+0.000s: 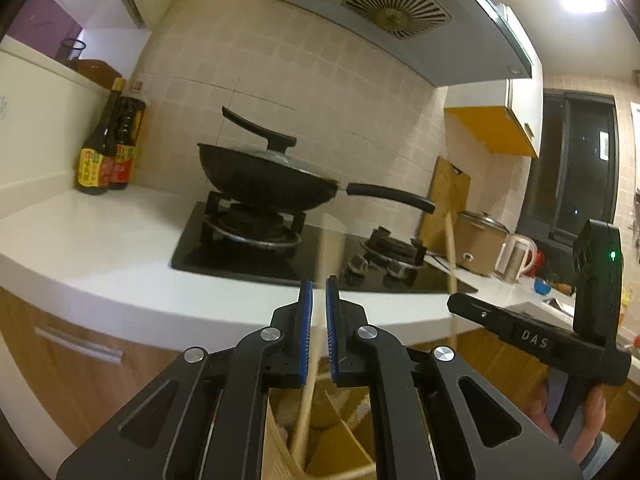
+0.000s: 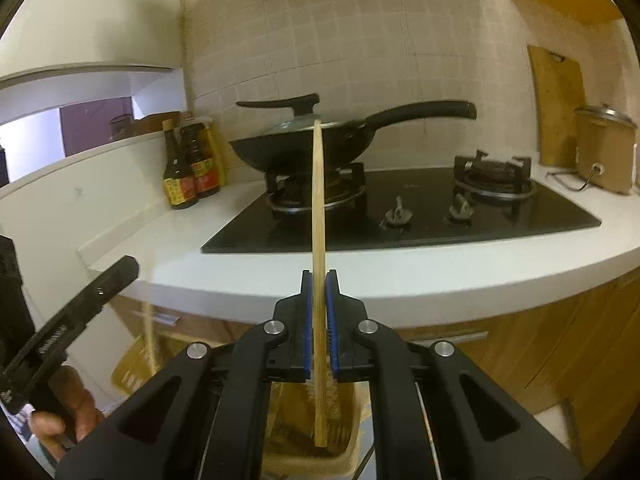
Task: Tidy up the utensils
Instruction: 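Lift the chopstick with the left tool and drop it into the holder, then lower both open tools toward the chopsticks and clear spoons on the rug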
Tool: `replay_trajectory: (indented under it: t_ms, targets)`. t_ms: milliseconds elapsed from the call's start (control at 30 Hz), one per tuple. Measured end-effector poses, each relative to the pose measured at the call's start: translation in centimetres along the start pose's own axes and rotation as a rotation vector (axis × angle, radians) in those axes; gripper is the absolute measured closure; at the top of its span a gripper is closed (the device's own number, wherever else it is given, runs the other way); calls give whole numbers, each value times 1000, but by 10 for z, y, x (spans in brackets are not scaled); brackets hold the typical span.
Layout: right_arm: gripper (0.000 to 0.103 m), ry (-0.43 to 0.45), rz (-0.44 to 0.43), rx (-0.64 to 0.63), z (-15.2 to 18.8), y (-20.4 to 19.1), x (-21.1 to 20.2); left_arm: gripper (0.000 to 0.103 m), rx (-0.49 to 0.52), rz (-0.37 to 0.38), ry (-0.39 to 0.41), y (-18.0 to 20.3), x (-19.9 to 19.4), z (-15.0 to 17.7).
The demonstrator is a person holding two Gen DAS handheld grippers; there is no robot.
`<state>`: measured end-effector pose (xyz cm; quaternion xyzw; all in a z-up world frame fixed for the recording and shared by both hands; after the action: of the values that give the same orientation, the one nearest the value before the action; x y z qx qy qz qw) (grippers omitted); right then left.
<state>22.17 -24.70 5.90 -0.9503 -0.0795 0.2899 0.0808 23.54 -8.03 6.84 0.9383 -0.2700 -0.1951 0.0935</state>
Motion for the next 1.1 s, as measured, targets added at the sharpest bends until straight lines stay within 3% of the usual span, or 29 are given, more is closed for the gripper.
replay_trajectory:
  t_ms: [67,233,267,400,600,700,833,1100]
  targets:
    - [93,0,1,7,7,0,-8,86,2,-5,-9,0,-6,5]
    - [88,-16,-23,23,22,-2,-32,79,1,-11,-32,-2,-25,13]
    - [85,-14,-26,27,25,-3,-39,73,-3,-9,-35,-2,-28,14]
    - [63,5,-22,30,36,-9,-71,69,-15,1,-49,1,-48,20]
    - [62,-24,-21,63,58,-16,-110,62,-24,27,-62,11,-88,30]
    - [62,-69,-12,66,73,-21,-118,53,-12,39,-92,18,-103,39]
    - [62,-184,15,74,110,-28,-121,48,5,110,-301,35,-106,78]
    - [62,-501,62,102,213,-32,-100,50,129,83,-633,56,-108,176]
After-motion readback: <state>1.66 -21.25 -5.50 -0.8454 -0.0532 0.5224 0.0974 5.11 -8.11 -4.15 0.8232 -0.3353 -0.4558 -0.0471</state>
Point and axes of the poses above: each gripper's, at about its wrist camera, not at the fingertips, and x roughly the way its jaws point, y to its right, z to its underside, the point moved 9 cm from there along x, roughly the way its jaws point, and after that the axes turned 9 degrees about -y, right-handed, at the moved point
